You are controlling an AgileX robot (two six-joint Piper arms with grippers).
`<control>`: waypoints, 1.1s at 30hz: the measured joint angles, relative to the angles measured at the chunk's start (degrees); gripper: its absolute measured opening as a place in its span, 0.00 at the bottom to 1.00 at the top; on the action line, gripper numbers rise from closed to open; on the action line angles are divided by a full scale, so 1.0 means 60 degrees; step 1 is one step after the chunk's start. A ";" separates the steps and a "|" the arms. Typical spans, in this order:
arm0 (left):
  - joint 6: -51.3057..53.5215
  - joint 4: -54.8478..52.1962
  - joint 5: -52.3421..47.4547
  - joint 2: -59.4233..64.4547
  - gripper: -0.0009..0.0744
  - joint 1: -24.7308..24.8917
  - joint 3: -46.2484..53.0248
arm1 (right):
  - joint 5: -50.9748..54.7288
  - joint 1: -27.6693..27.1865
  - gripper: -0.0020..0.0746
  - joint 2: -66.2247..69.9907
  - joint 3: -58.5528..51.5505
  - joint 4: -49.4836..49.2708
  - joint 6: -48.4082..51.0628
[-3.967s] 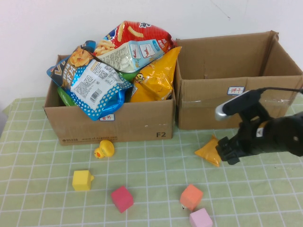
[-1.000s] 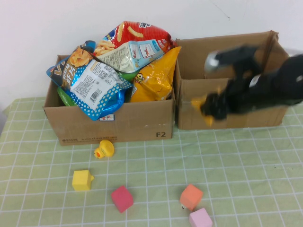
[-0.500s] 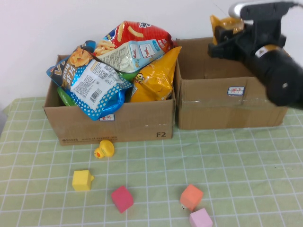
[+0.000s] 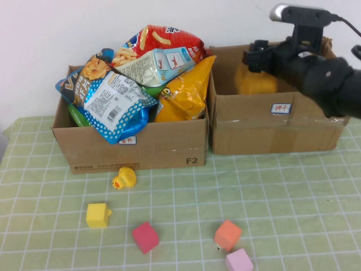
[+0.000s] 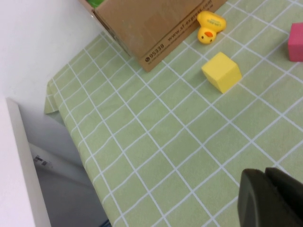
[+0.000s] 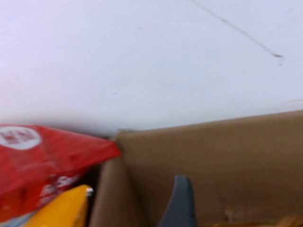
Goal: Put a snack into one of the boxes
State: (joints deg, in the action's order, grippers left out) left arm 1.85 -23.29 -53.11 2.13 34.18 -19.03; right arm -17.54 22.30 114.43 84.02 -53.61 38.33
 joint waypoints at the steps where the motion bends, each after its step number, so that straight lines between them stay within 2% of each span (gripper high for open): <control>1: 0.0000 0.0000 0.0000 0.0000 0.01 0.0000 0.0024 | 0.0236 -0.0012 0.78 0.0000 0.0129 -0.0309 0.0300; 9: 0.0000 0.0000 0.0000 0.0000 0.01 0.0000 0.0024 | 0.1757 -0.0036 0.78 -0.0061 0.0778 -0.2620 0.3183; 12: 0.0000 0.0000 0.0000 0.0000 0.01 0.0000 0.0024 | 0.2690 -0.0036 0.74 -0.0388 0.0778 -0.3367 0.3797; 15: 0.0000 0.0000 0.0000 0.0000 0.01 0.0000 0.0024 | 0.3789 -0.0036 0.55 -0.1217 0.0795 -0.3594 0.4142; 20: 0.0000 0.0000 0.0000 0.0000 0.01 0.0000 0.0024 | 0.4680 -0.0036 0.17 -0.2311 0.0800 -0.3312 0.4896; 21: 0.0000 0.0000 0.0000 0.0000 0.01 0.0000 0.0024 | 0.4893 -0.0036 0.13 -0.2533 0.0800 -0.3136 0.4972; 25: 0.0000 0.0000 0.0034 0.0000 0.01 0.0000 0.0024 | 0.6318 -0.0036 0.05 -0.3336 0.0824 -0.2103 0.4940; 28: 0.0000 0.0000 0.0034 0.0000 0.01 0.0000 0.0024 | 0.7531 -0.0036 0.04 -0.3900 0.0833 -0.0412 0.3960; 30: 0.0000 0.0000 0.0034 0.0000 0.01 0.0000 0.0024 | 0.8355 -0.0036 0.04 -0.4272 0.0847 0.1600 0.2737; 33: 0.0000 0.0000 0.0034 0.0000 0.01 0.0000 0.0024 | 0.9705 -0.0036 0.04 -0.4673 0.0847 0.5401 0.0069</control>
State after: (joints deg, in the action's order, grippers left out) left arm 1.85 -23.29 -52.91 2.13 34.18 -18.89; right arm 40.69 22.08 86.39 89.10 -21.20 38.74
